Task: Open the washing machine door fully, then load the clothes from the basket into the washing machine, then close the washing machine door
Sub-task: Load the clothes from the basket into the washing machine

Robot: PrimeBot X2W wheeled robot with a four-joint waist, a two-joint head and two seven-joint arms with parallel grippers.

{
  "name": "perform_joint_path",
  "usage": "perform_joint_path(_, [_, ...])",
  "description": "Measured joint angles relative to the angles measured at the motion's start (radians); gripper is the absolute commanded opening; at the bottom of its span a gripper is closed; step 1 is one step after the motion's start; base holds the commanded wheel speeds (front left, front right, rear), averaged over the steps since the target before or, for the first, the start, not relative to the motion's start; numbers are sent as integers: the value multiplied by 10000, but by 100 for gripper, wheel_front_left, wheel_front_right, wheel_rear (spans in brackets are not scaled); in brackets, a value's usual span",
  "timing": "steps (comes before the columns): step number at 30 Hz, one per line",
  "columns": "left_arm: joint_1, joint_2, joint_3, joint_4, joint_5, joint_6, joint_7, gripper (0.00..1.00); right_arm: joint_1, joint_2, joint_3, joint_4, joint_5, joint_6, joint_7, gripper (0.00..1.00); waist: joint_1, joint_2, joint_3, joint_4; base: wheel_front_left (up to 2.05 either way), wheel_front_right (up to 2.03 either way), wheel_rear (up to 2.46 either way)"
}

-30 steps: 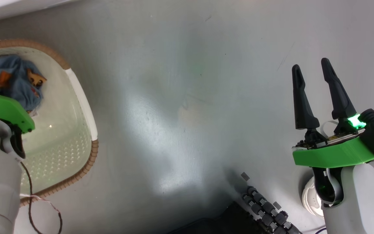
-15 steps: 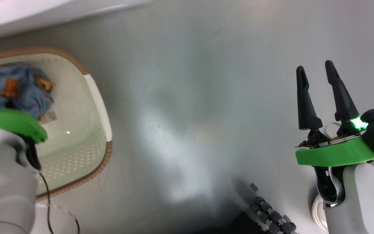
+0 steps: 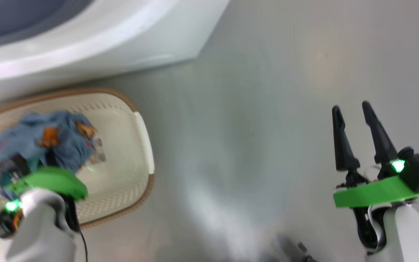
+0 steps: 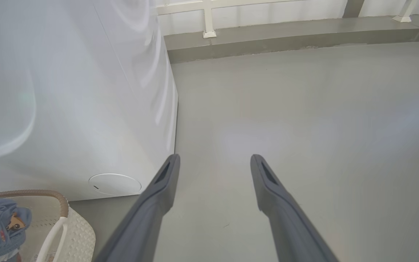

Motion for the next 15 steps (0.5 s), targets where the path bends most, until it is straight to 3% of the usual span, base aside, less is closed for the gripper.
perform_joint_path(15, [3273,-686,272,-2976,907,165,2,0,1502,-130,-71,324,-104,0,0,100,0,0,-2705,788,0,0,0])
